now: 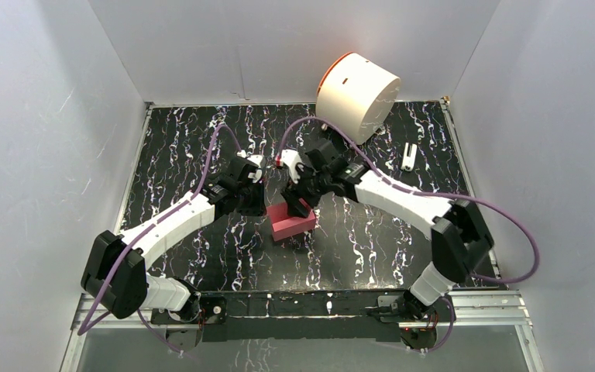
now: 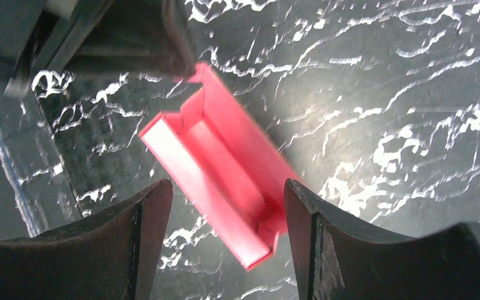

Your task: Fold the paper box

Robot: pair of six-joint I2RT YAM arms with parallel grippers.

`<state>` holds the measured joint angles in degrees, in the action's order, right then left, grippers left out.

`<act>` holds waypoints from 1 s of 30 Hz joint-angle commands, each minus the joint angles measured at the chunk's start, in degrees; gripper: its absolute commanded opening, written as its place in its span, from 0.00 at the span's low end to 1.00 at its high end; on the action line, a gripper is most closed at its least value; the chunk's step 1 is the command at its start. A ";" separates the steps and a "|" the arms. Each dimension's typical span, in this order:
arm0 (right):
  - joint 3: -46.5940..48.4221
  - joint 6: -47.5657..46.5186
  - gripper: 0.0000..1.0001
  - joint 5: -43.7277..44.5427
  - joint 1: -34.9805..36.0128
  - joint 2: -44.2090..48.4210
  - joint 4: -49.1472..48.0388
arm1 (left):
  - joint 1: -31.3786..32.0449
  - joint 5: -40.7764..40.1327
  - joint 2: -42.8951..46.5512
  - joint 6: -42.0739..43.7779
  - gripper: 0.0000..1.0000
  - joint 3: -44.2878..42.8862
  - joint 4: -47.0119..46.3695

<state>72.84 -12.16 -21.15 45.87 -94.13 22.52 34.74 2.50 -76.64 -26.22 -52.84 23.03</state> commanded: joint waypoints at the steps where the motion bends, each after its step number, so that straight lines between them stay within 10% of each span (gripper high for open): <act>1: -6.83 1.33 0.78 1.98 0.10 10.53 -2.84 | 0.59 0.61 1.32 0.23 0.00 0.72 2.20; 30: -21.97 -0.28 0.78 30.12 11.42 11.03 -24.15 | 1.07 7.10 3.01 1.34 0.00 0.45 0.70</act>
<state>51.33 -12.80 6.48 56.64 -82.15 6.33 35.38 6.79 -76.25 -25.52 -52.84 22.98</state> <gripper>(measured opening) 0.793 0.007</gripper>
